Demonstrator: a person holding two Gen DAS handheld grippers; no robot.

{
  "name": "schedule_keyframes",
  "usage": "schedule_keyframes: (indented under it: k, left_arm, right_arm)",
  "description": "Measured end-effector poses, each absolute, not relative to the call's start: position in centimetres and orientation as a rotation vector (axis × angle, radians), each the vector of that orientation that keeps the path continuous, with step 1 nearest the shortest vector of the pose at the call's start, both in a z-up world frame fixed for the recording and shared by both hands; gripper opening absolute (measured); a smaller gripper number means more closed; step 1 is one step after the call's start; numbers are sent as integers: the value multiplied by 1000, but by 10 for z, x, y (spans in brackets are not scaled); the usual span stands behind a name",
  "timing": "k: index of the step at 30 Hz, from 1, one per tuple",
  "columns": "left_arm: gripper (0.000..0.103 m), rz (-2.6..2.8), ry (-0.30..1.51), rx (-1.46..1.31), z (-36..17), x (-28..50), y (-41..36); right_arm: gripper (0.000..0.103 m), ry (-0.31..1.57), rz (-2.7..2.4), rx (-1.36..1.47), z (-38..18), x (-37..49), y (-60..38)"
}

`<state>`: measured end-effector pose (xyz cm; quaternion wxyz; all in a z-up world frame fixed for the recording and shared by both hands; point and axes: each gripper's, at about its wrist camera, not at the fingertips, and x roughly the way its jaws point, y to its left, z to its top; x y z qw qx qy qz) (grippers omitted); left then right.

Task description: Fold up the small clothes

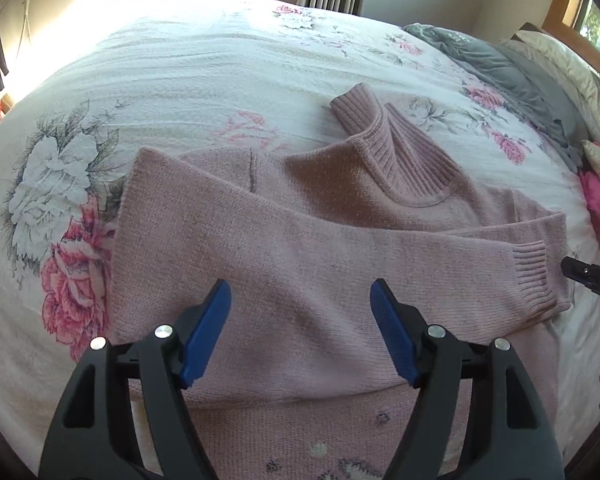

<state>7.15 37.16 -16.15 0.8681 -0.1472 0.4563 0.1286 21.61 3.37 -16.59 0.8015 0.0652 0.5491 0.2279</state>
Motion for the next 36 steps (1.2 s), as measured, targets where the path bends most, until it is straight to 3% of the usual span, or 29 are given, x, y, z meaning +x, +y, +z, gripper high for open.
schedule_keyframes:
  k: [5, 10, 13, 15, 16, 21, 30, 34, 36]
  left_arm:
    - [71, 267, 995, -272, -179, 96, 367]
    - [69, 270, 1028, -344, -199, 97, 386]
    - [69, 251, 1024, -364, -190, 97, 384]
    - [70, 225, 997, -404, -179, 102, 386]
    - [70, 225, 984, -404, -173, 108, 388]
    - [70, 204, 925, -342, -145, 164, 392]
    - [70, 164, 1017, -324, -155, 264, 393]
    - [61, 157, 1079, -336, -171, 278, 395]
    - [46, 167, 1099, -348, -179, 278, 399]
  right_arm:
    - [31, 1255, 537, 95, -194, 226, 53]
    - [24, 1296, 550, 165, -215, 235, 43]
    - [28, 1300, 572, 138, -206, 238, 49]
    - [44, 1262, 608, 135, -192, 245, 57]
    - [46, 1247, 627, 128, -186, 252, 64]
    - [53, 1195, 739, 81, -166, 311, 130]
    - [54, 1343, 821, 40, -201, 387, 245]
    - [54, 1376, 831, 1, -215, 392, 265]
    - [46, 1380, 825, -25, -219, 394, 270]
